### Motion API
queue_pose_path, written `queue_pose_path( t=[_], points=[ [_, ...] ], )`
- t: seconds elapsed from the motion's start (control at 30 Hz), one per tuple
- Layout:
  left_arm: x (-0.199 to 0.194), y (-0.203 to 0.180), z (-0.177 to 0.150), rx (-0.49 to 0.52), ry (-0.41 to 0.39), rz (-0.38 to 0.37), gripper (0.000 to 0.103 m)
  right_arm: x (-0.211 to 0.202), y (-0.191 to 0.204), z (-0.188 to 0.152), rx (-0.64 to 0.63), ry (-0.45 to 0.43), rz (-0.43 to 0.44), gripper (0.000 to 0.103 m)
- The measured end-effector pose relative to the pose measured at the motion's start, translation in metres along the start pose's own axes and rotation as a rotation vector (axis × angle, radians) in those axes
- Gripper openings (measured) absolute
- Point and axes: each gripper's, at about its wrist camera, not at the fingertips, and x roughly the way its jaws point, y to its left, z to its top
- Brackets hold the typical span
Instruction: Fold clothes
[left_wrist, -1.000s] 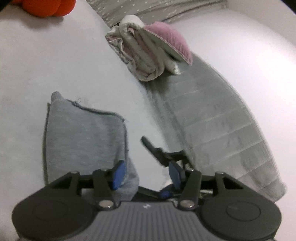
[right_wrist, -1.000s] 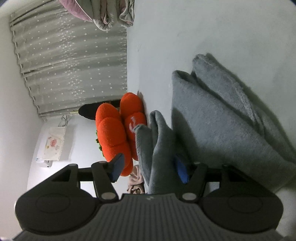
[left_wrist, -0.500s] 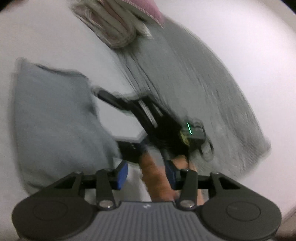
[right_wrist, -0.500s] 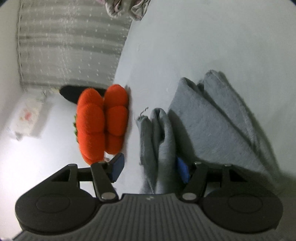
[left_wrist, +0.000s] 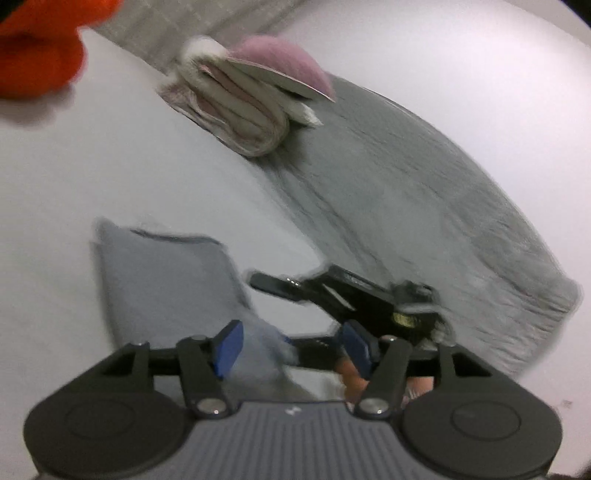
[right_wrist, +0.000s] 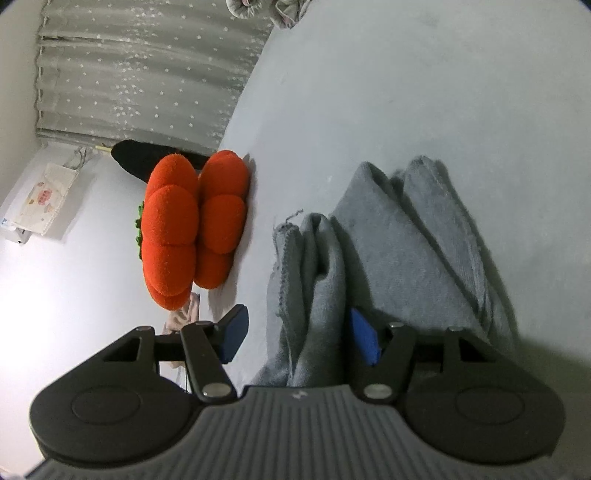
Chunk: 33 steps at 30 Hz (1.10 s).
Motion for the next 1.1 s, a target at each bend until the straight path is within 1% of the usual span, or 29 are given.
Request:
queue_pose_path(
  t=[0.07, 0.13, 0.23, 0.3, 0.37, 0.4, 0.43, 0.47, 0.53, 0.67, 0.7, 0.77, 0.87, 0.97, 1.1],
  points=[
    [0.011, 0.003, -0.003, 0.018, 0.017, 0.034, 0.060, 0.002, -0.001, 0.000, 0.005, 0.009, -0.002, 0.066],
    [0.025, 0.003, -0.011, 0.011, 0.046, 0.055, 0.059, 0.004, 0.000, 0.000, 0.008, 0.016, -0.002, 0.066],
    [0.045, -0.002, -0.025, 0.033, 0.091, 0.044, 0.059, 0.006, 0.002, -0.002, -0.008, 0.023, -0.008, 0.066],
    [0.054, -0.009, -0.032, 0.076, 0.108, 0.044, 0.059, 0.008, 0.004, -0.005, -0.026, 0.028, -0.014, 0.066],
    [0.056, -0.013, -0.033, 0.091, 0.108, 0.046, 0.059, 0.012, 0.007, -0.008, -0.076, 0.016, -0.037, 0.065],
    [0.056, -0.014, -0.034, 0.097, 0.108, 0.045, 0.059, 0.014, 0.008, -0.009, -0.104, 0.007, -0.048, 0.056],
    [0.051, -0.014, -0.031, 0.082, 0.100, 0.033, 0.059, 0.016, 0.009, -0.010, -0.132, -0.002, -0.059, 0.045],
    [0.047, -0.013, -0.028, 0.068, 0.092, 0.021, 0.059, 0.017, 0.009, -0.010, -0.143, -0.007, -0.062, 0.023],
    [0.036, -0.012, -0.022, 0.044, 0.067, -0.002, 0.059, 0.020, 0.009, -0.010, -0.164, -0.017, -0.069, 0.023],
    [0.021, -0.009, -0.012, 0.042, -0.032, 0.018, 0.059, 0.011, 0.013, -0.002, -0.150, -0.040, 0.021, 0.022],
    [0.017, -0.008, -0.009, 0.042, -0.056, 0.023, 0.058, 0.008, 0.013, 0.002, -0.131, -0.047, 0.049, 0.022],
    [0.010, -0.006, -0.005, 0.040, -0.104, 0.034, 0.054, 0.003, 0.006, 0.009, -0.076, -0.057, 0.091, 0.023],
    [0.016, -0.005, -0.012, 0.040, -0.087, 0.054, 0.051, -0.004, -0.007, 0.021, -0.008, -0.063, 0.131, 0.023],
    [0.030, -0.010, -0.019, 0.074, -0.039, 0.058, 0.049, -0.008, -0.016, 0.024, 0.007, -0.065, 0.104, 0.023],
    [0.050, -0.023, -0.031, 0.130, 0.027, 0.062, 0.049, -0.015, -0.028, 0.028, 0.026, -0.068, 0.069, 0.023]
  ],
)
